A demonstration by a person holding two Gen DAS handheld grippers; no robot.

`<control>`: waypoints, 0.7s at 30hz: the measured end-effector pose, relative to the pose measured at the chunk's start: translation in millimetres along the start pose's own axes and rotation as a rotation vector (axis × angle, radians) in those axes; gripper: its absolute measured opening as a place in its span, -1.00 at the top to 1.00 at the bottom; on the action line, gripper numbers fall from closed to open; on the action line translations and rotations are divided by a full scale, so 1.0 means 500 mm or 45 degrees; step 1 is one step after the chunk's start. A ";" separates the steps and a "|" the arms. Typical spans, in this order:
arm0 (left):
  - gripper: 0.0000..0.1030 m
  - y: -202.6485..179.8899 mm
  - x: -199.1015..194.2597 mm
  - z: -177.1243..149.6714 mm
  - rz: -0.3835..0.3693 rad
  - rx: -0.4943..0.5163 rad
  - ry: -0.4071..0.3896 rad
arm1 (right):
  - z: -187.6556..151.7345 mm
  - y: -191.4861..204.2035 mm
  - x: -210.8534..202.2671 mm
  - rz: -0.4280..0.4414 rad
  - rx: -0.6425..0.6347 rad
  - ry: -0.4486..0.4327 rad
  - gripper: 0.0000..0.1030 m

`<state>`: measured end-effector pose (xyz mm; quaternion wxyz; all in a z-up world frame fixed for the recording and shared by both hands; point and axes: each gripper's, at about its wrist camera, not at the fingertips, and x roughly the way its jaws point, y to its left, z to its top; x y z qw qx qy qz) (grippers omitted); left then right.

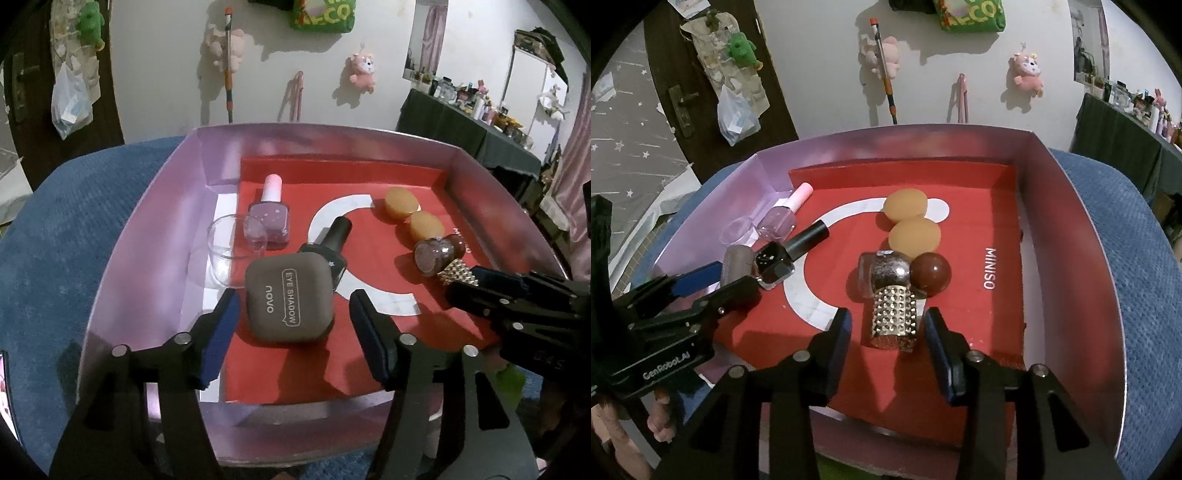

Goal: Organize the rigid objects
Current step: 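Open the left gripper beside the black polish while the right releases the cylinder by the puffs, then withdraw both grippers from the box toward the lilac case and green toy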

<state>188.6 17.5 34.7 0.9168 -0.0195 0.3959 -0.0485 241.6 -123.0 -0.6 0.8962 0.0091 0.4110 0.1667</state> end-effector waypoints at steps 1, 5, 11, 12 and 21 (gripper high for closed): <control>-0.22 -0.002 -0.004 0.000 0.007 0.005 -0.009 | 0.000 0.000 -0.004 0.003 0.001 -0.005 0.10; -0.36 -0.013 -0.023 -0.002 0.025 0.023 -0.042 | -0.002 0.005 -0.019 0.018 0.007 -0.023 -0.02; -0.47 -0.015 -0.052 -0.005 0.032 0.018 -0.076 | -0.003 0.017 -0.052 0.034 -0.005 -0.067 -0.07; -0.48 -0.015 -0.055 -0.007 0.033 0.015 -0.079 | -0.004 0.020 -0.060 0.037 -0.007 -0.079 -0.13; -1.00 0.004 -0.092 -0.015 0.083 -0.044 -0.139 | -0.020 0.036 -0.114 0.056 -0.028 -0.167 -0.43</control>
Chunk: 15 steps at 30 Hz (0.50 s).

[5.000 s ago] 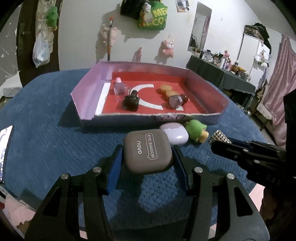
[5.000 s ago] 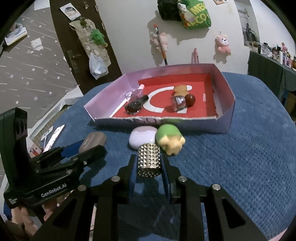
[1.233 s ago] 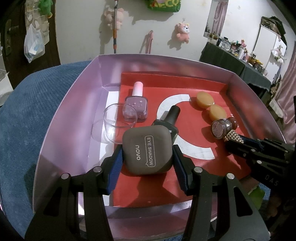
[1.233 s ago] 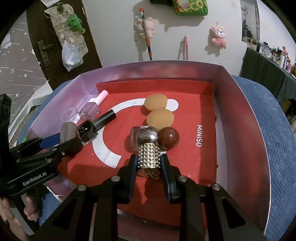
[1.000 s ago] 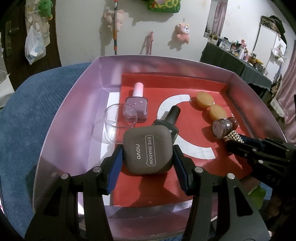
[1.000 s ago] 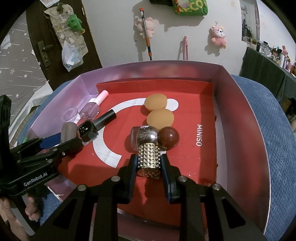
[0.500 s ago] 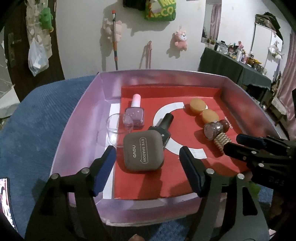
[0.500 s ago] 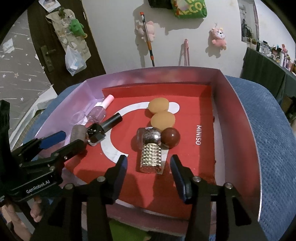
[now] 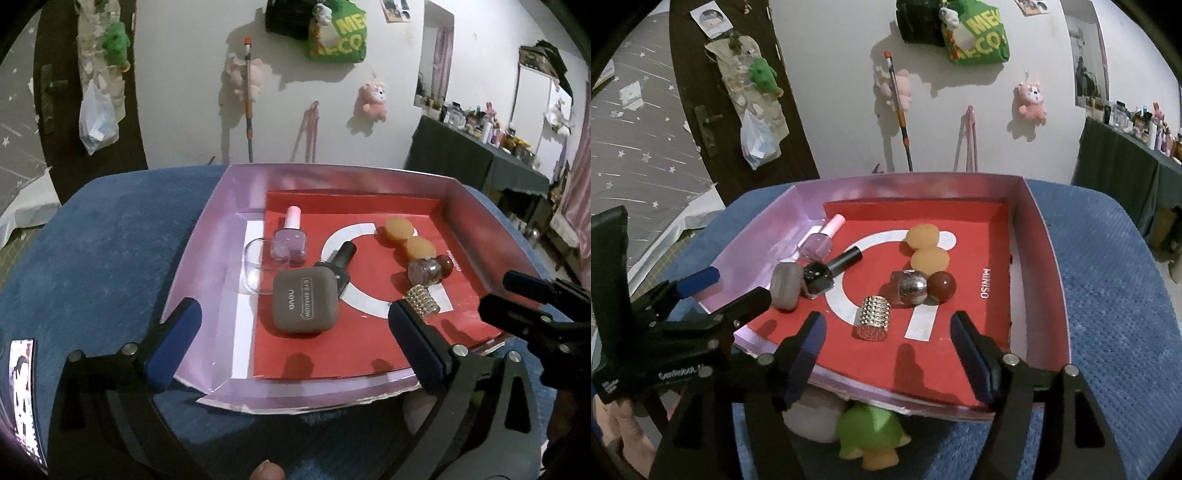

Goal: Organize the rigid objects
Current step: 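Withdraw both grippers from the box toward the lilac case and green toy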

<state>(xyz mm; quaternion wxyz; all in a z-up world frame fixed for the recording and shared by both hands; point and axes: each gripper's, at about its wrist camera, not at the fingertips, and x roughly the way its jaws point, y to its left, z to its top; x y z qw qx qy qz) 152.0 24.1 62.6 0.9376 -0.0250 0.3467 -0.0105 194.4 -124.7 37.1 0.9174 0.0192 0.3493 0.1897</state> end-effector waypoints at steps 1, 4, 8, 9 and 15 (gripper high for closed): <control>-1.00 0.003 -0.003 0.000 0.005 -0.005 -0.003 | 0.000 0.003 -0.006 0.005 -0.002 -0.009 -0.45; -1.00 0.006 -0.011 -0.004 0.025 -0.011 -0.015 | -0.004 0.009 -0.022 0.012 -0.014 -0.037 -0.54; -1.00 0.008 -0.023 -0.011 0.049 -0.012 -0.028 | -0.011 0.021 -0.044 0.017 -0.043 -0.078 -0.77; -1.00 0.007 -0.027 -0.014 0.044 -0.015 -0.030 | -0.013 0.024 -0.050 0.022 -0.047 -0.090 -0.87; -1.00 0.014 -0.048 -0.023 -0.001 -0.058 -0.029 | -0.025 0.038 -0.086 0.032 -0.070 -0.162 -1.00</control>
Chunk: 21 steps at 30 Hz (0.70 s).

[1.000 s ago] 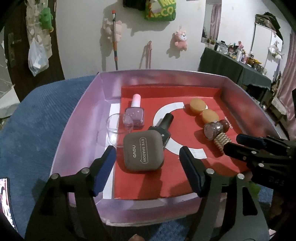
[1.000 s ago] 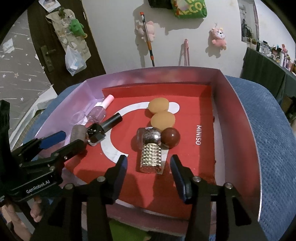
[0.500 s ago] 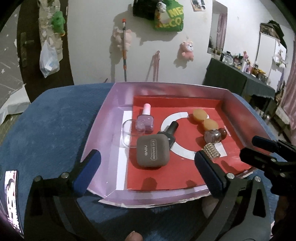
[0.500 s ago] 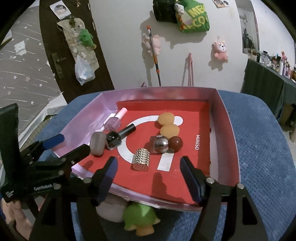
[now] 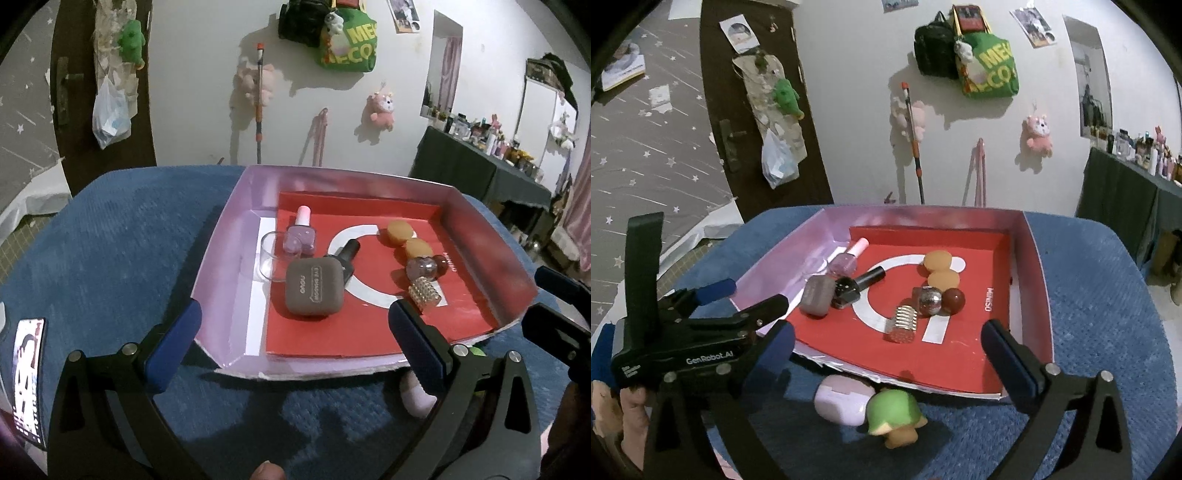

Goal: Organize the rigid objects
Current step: 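Withdraw both grippers from the box toward the lilac case and green toy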

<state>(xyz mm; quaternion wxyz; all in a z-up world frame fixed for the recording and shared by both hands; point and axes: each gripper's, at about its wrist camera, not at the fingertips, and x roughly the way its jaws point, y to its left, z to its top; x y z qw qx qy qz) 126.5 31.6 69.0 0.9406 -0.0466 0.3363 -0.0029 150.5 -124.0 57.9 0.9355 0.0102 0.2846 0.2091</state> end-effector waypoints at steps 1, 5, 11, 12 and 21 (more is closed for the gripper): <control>-1.00 0.001 -0.004 -0.001 -0.008 -0.008 -0.002 | -0.001 0.002 -0.006 0.002 -0.002 -0.010 -1.00; -1.00 0.005 -0.024 -0.012 -0.037 -0.027 -0.014 | -0.008 0.010 -0.025 0.014 -0.009 -0.041 -1.00; -1.00 -0.002 -0.051 -0.028 -0.050 -0.016 -0.026 | -0.026 0.027 -0.057 -0.001 -0.041 -0.104 -1.00; -1.00 -0.003 -0.056 -0.032 -0.048 -0.011 -0.030 | -0.029 0.029 -0.064 -0.002 -0.041 -0.117 -1.00; -1.00 -0.020 -0.080 -0.058 -0.045 0.016 -0.034 | -0.051 0.025 -0.092 0.010 0.003 -0.149 -1.00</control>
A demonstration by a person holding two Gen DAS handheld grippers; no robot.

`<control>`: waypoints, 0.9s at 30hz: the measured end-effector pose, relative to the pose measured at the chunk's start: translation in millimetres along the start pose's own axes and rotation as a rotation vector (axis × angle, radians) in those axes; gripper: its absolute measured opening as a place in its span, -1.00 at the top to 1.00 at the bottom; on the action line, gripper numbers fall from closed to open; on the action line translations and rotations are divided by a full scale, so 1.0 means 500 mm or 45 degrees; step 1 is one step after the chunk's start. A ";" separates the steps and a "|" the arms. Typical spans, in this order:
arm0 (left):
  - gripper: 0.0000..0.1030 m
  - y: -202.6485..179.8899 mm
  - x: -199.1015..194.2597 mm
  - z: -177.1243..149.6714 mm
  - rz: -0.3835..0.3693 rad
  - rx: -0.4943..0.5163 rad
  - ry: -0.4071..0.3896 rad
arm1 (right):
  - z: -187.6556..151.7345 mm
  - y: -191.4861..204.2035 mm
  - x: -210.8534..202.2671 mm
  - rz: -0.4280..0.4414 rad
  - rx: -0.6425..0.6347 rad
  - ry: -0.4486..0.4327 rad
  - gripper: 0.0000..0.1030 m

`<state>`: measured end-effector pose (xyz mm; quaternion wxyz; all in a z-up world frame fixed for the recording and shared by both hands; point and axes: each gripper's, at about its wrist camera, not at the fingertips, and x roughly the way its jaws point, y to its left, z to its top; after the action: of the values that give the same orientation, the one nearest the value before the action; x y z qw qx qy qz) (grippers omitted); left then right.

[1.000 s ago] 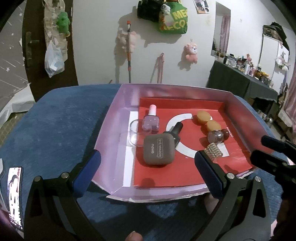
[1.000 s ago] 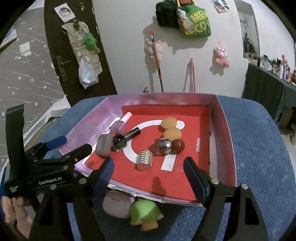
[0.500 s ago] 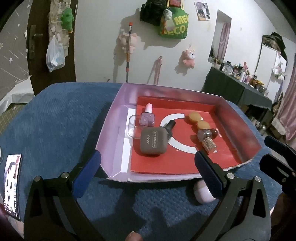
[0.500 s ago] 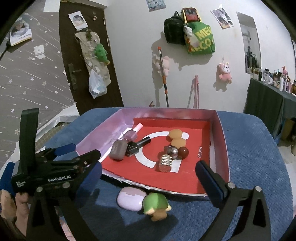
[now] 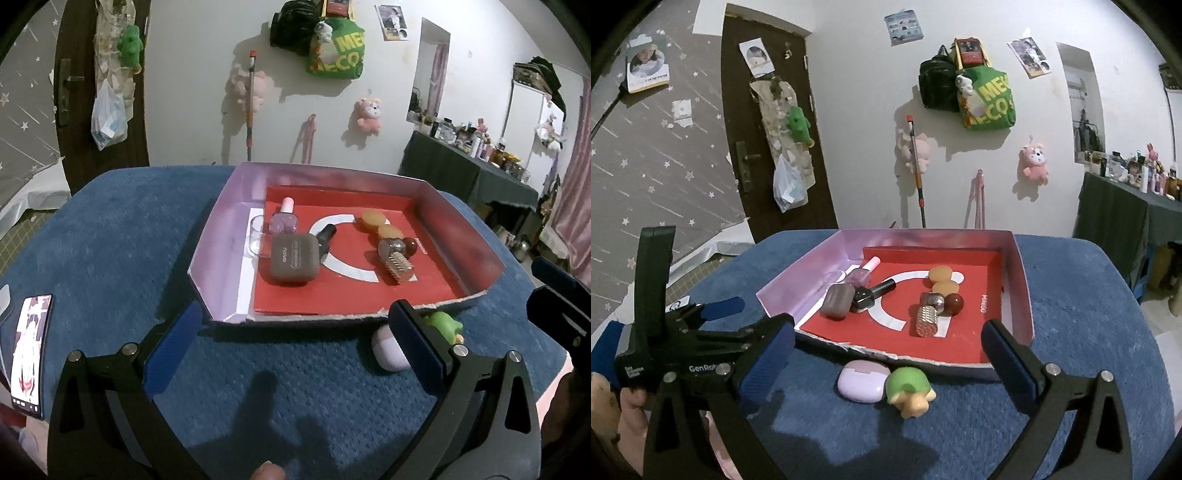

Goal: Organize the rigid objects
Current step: 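Withdraw both grippers from the box toward the lilac case and green toy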

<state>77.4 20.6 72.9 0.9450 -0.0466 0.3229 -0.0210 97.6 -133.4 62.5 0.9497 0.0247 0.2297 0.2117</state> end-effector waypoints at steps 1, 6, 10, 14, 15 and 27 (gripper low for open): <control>-1.00 -0.001 -0.002 -0.003 -0.002 0.001 0.000 | -0.002 -0.002 -0.002 0.005 0.006 0.002 -1.00; -1.00 -0.007 -0.015 -0.019 -0.004 0.006 0.005 | -0.017 -0.003 -0.007 -0.009 0.004 0.012 -1.00; -1.00 -0.010 -0.021 -0.031 -0.007 0.007 0.013 | -0.033 -0.004 -0.011 -0.007 0.016 0.027 -1.00; -1.00 -0.013 -0.023 -0.045 -0.012 -0.001 0.025 | -0.047 -0.006 -0.013 -0.009 0.024 0.047 -1.00; -1.00 -0.013 -0.022 -0.049 -0.013 -0.002 0.031 | -0.049 -0.006 -0.012 -0.008 0.026 0.052 -1.00; -1.00 -0.023 -0.006 -0.085 -0.022 -0.003 0.100 | -0.088 -0.015 -0.002 -0.012 0.057 0.120 -1.00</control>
<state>48.9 6.4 42.6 0.9314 -0.0496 0.3593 -0.0307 79.7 -142.7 22.6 0.9380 0.0348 0.2788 0.2028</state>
